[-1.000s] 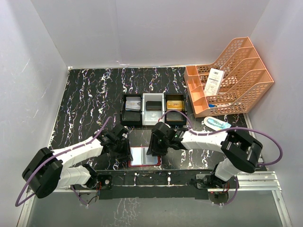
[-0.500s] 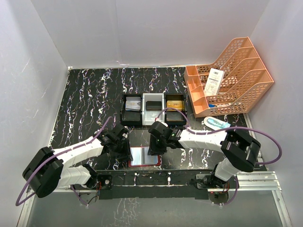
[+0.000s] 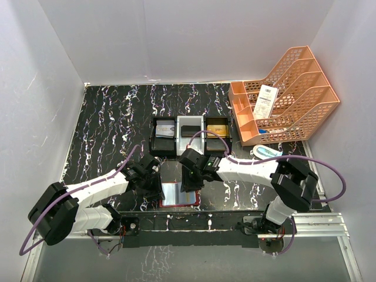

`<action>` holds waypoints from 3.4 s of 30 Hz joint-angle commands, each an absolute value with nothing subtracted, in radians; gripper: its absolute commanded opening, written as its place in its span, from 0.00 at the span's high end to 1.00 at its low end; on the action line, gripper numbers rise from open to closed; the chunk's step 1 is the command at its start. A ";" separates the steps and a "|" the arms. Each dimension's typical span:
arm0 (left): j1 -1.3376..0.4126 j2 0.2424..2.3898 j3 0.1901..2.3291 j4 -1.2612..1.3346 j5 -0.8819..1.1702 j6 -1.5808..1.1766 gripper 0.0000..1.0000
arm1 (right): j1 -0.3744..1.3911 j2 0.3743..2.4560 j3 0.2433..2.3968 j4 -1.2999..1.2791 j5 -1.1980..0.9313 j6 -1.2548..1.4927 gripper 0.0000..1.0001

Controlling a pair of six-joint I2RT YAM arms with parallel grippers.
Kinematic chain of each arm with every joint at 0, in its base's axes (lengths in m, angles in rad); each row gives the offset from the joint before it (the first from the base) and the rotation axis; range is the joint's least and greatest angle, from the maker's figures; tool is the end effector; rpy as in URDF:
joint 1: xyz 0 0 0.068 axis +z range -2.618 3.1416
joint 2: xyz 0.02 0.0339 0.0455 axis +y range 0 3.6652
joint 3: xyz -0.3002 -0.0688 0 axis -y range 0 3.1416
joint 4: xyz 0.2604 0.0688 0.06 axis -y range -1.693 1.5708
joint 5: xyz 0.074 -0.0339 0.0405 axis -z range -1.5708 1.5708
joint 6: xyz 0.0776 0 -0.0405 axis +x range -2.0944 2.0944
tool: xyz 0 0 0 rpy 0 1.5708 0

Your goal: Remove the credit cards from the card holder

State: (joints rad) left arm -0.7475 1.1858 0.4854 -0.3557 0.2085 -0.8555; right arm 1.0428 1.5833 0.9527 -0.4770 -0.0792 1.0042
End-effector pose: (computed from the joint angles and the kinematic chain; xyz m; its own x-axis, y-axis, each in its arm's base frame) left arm 0.1496 -0.1605 0.1393 -0.9772 -0.1013 -0.1868 0.0033 0.8718 -0.4898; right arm 0.1645 0.2943 0.1732 -0.9835 -0.0168 -0.1801 -0.0915 0.9052 0.4150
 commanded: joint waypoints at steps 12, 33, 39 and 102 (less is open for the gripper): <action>-0.771 1.184 0.477 -0.344 0.179 -0.868 0.96 | 1.062 1.578 0.965 -0.276 -0.198 1.026 0.71; -0.773 1.147 0.480 -0.345 0.155 -0.887 0.96 | 1.062 1.583 0.938 -0.155 -0.257 1.051 0.70; -0.773 1.089 0.484 -0.428 0.086 -0.913 0.92 | 1.063 1.647 0.965 -0.133 -0.276 1.045 0.69; -0.775 1.206 0.469 -0.351 0.174 -0.866 0.90 | 1.063 1.698 0.875 -0.186 -0.117 1.128 0.68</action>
